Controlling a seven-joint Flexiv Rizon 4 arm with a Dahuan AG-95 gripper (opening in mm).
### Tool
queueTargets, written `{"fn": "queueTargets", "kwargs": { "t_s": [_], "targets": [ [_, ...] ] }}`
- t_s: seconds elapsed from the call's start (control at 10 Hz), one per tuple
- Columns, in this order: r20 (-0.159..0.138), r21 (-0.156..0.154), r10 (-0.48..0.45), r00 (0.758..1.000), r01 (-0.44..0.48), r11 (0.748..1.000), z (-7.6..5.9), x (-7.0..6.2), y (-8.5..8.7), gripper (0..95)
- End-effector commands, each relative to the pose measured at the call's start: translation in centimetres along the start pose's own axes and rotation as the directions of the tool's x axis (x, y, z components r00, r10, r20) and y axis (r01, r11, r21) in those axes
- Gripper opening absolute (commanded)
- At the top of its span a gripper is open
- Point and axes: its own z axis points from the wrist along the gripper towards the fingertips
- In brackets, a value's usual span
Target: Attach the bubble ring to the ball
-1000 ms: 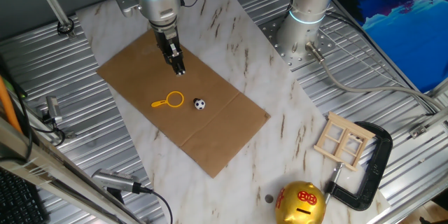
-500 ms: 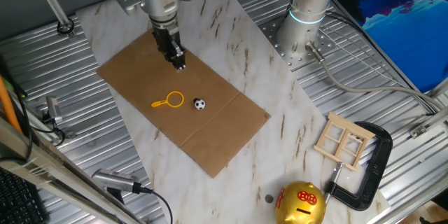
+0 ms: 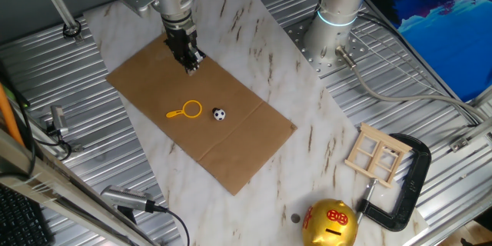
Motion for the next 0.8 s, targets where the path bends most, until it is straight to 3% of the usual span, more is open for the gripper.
{"fn": "queueTargets", "kwargs": {
  "t_s": [0.1,0.4,0.8],
  "targets": [
    [-0.006,0.016,0.052,0.999,-0.052,0.999,-0.04,0.02,0.04,0.0],
    [-0.007,0.006,0.122,0.992,-0.122,0.992,-0.04,0.02,0.04,0.0],
    [-0.001,-0.038,0.193,0.981,-0.193,0.980,-0.04,0.02,0.04,0.0]
  ]
}}
